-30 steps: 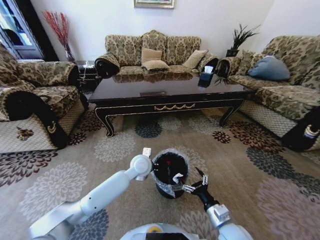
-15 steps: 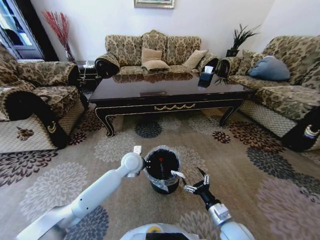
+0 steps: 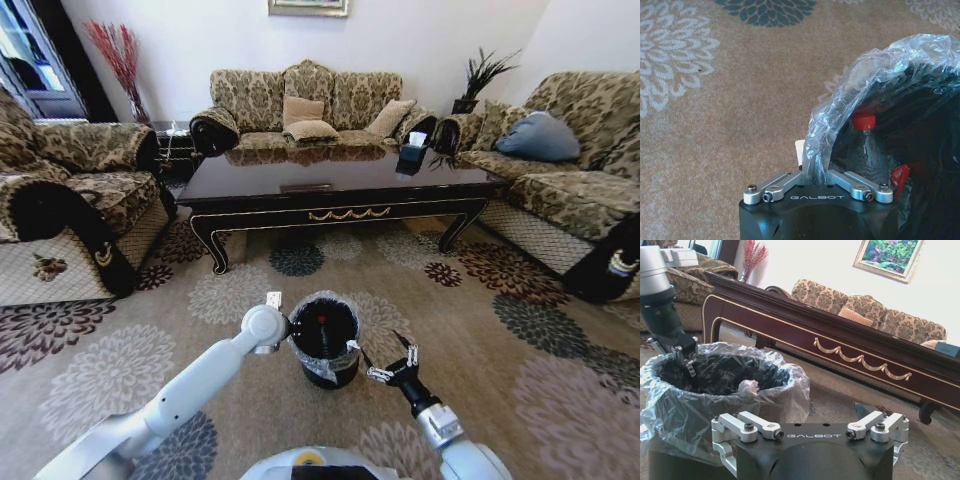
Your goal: Move to the front of the table and pick up the trash from the floor, then place it into the trash bin.
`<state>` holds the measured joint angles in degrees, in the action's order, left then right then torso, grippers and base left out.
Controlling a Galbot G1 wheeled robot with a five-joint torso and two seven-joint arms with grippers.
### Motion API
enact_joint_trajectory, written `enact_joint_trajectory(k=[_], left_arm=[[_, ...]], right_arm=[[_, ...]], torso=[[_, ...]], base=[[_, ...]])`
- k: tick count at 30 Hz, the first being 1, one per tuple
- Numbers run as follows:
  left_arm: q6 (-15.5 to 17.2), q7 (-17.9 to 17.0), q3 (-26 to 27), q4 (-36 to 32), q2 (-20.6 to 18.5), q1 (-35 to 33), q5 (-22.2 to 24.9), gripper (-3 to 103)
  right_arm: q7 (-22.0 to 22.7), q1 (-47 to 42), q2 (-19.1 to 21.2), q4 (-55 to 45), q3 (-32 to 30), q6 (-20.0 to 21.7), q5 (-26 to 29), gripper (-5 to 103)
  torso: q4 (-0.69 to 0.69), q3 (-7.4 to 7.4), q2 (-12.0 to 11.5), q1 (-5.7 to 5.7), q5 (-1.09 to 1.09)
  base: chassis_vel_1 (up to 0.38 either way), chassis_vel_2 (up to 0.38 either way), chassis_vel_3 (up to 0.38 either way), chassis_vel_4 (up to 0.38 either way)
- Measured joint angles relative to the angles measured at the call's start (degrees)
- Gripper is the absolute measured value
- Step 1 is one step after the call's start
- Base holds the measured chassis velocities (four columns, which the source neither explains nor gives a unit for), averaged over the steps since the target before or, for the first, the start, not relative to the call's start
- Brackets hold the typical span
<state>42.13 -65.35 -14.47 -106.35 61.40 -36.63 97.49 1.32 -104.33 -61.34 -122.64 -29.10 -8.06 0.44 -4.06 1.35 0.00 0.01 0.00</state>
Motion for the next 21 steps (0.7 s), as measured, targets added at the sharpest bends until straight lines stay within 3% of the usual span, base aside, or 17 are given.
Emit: enact_joint_trajectory(k=[14, 21], left_arm=[[0.0, 0.2, -2.0, 2.2, 3.2, -0.3, -1.7, 0], [0.0, 0.8, 0.9, 1.7, 0.9, -2.1, -1.7, 0]], right_arm=[[0.0, -0.9, -0.3, -1.6, 0.0, 0.8, -0.1, 100], [1.2, 0.8, 0.6, -0.9, -1.8, 0.9, 3.2, 100]], torso=[[0.0, 0.0, 0.0, 0.0, 0.0], [0.02, 0.0, 0.0, 0.0, 0.01]], base=[[0.0, 0.0, 0.0, 0.0], [0.0, 0.0, 0.0, 0.0]])
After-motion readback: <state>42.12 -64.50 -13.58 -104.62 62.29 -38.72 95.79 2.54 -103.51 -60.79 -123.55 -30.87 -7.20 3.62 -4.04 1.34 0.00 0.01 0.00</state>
